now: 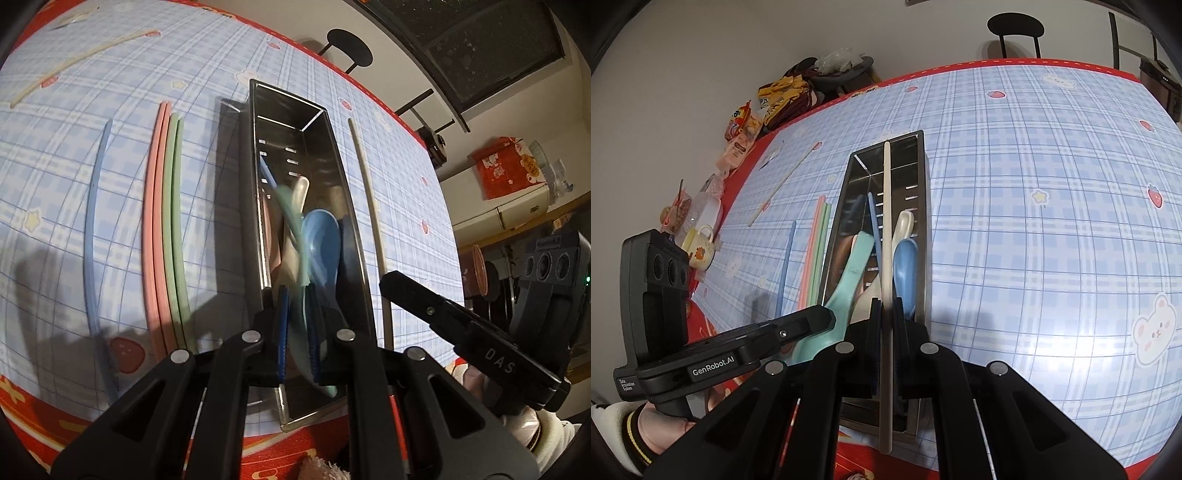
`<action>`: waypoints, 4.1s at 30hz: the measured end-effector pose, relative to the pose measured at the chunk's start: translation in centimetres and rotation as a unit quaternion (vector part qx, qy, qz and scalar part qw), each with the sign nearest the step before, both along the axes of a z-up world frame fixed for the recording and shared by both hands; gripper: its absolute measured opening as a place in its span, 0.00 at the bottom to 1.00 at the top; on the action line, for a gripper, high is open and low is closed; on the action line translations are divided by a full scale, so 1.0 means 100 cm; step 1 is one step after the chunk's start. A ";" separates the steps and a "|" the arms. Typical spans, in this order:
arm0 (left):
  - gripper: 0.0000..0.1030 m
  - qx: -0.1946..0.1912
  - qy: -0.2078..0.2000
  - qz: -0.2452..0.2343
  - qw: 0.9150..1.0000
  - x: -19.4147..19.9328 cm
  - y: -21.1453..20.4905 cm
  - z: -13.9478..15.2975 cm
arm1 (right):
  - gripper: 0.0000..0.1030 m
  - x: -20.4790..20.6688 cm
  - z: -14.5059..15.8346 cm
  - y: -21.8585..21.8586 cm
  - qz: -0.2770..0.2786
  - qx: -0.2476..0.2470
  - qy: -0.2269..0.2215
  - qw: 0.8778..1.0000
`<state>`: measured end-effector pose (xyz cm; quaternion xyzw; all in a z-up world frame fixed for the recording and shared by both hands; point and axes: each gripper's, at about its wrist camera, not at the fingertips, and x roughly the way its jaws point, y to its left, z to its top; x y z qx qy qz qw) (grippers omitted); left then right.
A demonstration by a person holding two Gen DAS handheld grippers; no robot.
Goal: Organize utensils
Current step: 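Open both tools to release the chopstick and green spoon inside the basket, then move the right tool to the pink chopsticks while the left tool approaches the long beige stick, then grasp the long beige stick with the left tool while the right tool grasps a pink chopstick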
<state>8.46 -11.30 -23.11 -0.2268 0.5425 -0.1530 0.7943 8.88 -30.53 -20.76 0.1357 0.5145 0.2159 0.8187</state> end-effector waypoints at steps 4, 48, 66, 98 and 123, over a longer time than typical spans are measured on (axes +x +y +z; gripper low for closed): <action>0.10 0.005 -0.003 -0.003 1.000 0.000 -0.001 0.001 | 0.06 0.001 -0.002 0.003 0.003 0.001 0.002 1.000; 0.94 0.124 -0.006 0.088 0.988 -0.045 0.165 0.034 | 0.94 -0.007 0.014 0.118 0.038 -0.029 -0.046 0.998; 0.94 0.142 -0.028 0.022 0.989 -0.003 0.209 0.013 | 0.20 0.006 -0.006 0.175 0.028 -0.089 -0.016 0.996; 0.79 0.144 -0.049 -0.017 0.988 0.104 0.278 0.002 | 0.13 0.038 -0.047 0.203 -0.024 -0.187 0.020 0.982; 0.46 0.297 -0.085 -0.173 0.935 0.203 0.221 -0.027 | 0.13 0.033 -0.048 0.201 -0.024 -0.182 0.005 0.983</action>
